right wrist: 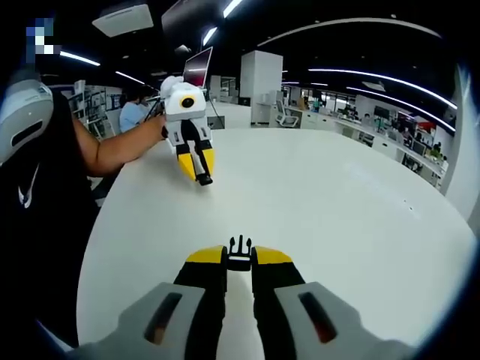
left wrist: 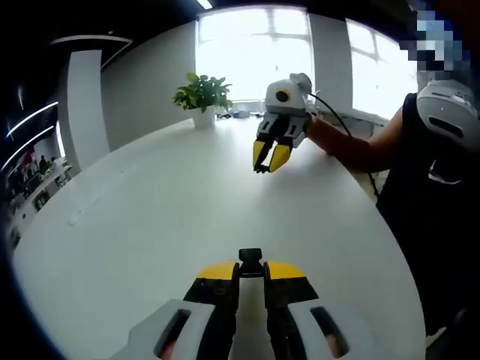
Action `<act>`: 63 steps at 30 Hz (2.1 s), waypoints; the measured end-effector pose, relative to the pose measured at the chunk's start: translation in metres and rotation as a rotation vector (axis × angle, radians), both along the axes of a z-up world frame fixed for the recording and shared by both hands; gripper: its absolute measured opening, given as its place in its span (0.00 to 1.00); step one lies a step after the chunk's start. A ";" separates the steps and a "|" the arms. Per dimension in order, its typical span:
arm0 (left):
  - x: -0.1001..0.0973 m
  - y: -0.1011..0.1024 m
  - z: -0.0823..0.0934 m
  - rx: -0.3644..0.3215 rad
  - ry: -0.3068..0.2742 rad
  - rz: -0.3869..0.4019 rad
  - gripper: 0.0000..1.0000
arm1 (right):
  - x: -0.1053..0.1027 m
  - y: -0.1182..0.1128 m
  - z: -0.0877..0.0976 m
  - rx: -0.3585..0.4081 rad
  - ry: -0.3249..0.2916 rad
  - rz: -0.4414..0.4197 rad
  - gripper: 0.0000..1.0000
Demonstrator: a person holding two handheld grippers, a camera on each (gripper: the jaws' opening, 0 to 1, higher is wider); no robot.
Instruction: Snap the two parts of the plastic buckle together until the buckle closes and remains connected.
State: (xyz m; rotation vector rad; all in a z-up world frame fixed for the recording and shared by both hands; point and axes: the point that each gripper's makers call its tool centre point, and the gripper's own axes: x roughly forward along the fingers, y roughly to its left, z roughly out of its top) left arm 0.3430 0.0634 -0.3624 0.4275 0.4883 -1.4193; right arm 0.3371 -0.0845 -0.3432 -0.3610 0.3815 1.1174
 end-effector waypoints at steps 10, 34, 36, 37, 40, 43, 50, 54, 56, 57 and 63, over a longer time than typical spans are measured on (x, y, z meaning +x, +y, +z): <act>0.000 -0.003 -0.005 0.009 -0.023 -0.001 0.11 | -0.002 0.003 -0.002 0.005 0.009 0.015 0.11; -0.011 -0.005 0.000 -0.020 0.005 -0.067 0.11 | -0.011 0.005 -0.013 -0.002 0.054 0.059 0.11; -0.012 -0.006 0.000 -0.022 0.003 -0.069 0.11 | -0.011 0.005 -0.014 -0.003 0.056 0.061 0.11; -0.012 -0.007 0.000 -0.022 0.004 -0.070 0.11 | -0.011 0.004 -0.014 -0.002 0.056 0.062 0.11; -0.013 -0.008 -0.001 -0.018 0.012 -0.070 0.11 | -0.013 0.005 -0.014 -0.001 0.060 0.069 0.11; -0.012 -0.007 -0.004 -0.006 0.018 -0.068 0.11 | -0.014 0.005 -0.015 -0.005 0.062 0.076 0.11; -0.015 -0.013 -0.002 -0.022 0.025 -0.074 0.11 | -0.020 0.011 -0.017 -0.005 0.071 0.102 0.11; -0.017 -0.017 -0.002 -0.027 0.028 -0.085 0.11 | -0.022 0.014 -0.019 -0.014 0.074 0.115 0.11; -0.017 -0.016 -0.003 -0.017 0.024 -0.084 0.11 | -0.022 0.014 -0.019 -0.015 0.074 0.116 0.11; -0.017 -0.016 -0.004 -0.014 0.023 -0.084 0.11 | -0.023 0.015 -0.018 -0.013 0.074 0.118 0.11; -0.019 -0.015 -0.005 -0.004 0.017 -0.089 0.11 | -0.025 0.018 -0.018 -0.010 0.079 0.131 0.11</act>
